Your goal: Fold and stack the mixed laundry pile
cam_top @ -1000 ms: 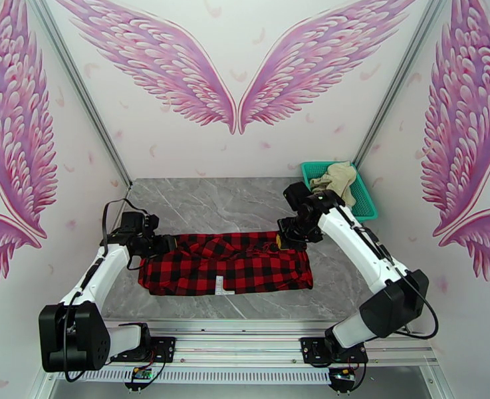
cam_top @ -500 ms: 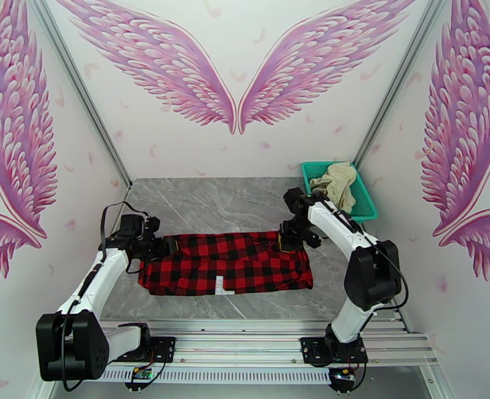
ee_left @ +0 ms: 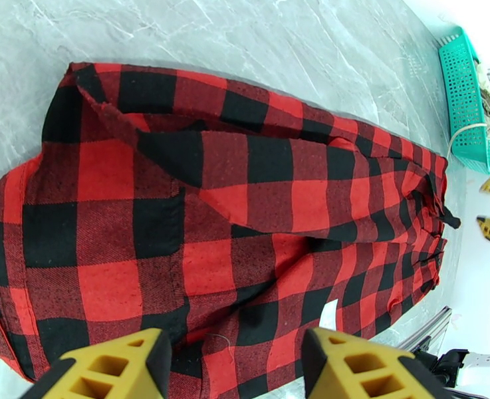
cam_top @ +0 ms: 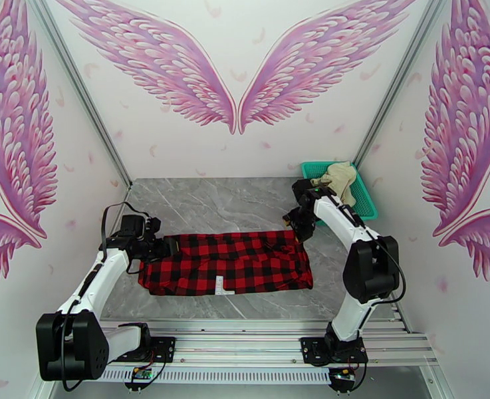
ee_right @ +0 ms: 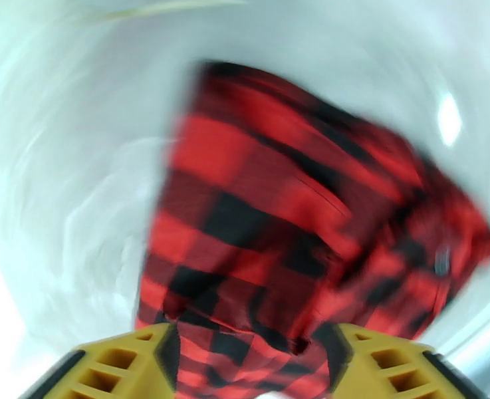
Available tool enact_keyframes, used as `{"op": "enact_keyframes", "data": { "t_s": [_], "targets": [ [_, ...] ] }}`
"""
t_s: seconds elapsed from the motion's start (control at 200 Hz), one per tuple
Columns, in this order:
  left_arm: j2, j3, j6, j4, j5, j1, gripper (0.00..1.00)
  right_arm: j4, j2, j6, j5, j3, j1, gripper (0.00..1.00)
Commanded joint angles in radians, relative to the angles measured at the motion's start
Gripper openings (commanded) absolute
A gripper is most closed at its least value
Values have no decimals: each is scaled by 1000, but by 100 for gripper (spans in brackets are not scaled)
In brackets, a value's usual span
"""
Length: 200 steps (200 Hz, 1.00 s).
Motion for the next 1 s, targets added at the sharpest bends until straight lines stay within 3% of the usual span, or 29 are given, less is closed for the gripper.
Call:
{"op": "enact_keyframes", "data": {
  "t_s": [0.0, 0.12, 0.35, 0.56, 0.77, 0.89, 0.995],
  "targets": [
    [17, 27, 10, -14, -9, -6, 58, 95, -91, -583, 52, -61, 43, 78],
    [50, 57, 17, -20, -12, -6, 58, 110, -118, -930, 22, -133, 47, 79],
    [88, 94, 14, -26, -11, -8, 58, 99, -145, -1327, -75, -254, 78, 79],
    [98, 88, 6, -28, -16, -8, 58, 162, -100, -1435, 33, -280, 121, 79],
    [102, 95, 3, -35, -24, -9, 58, 190, 2, -1457, 57, -232, 122, 75],
    [97, 103, 4, -43, -32, -10, 58, 169, 55, -1455, 28, -199, 123, 62],
    [95, 105, 6, -49, -35, -11, 58, 168, 52, -1417, -21, -170, 122, 42]
  ]
}}
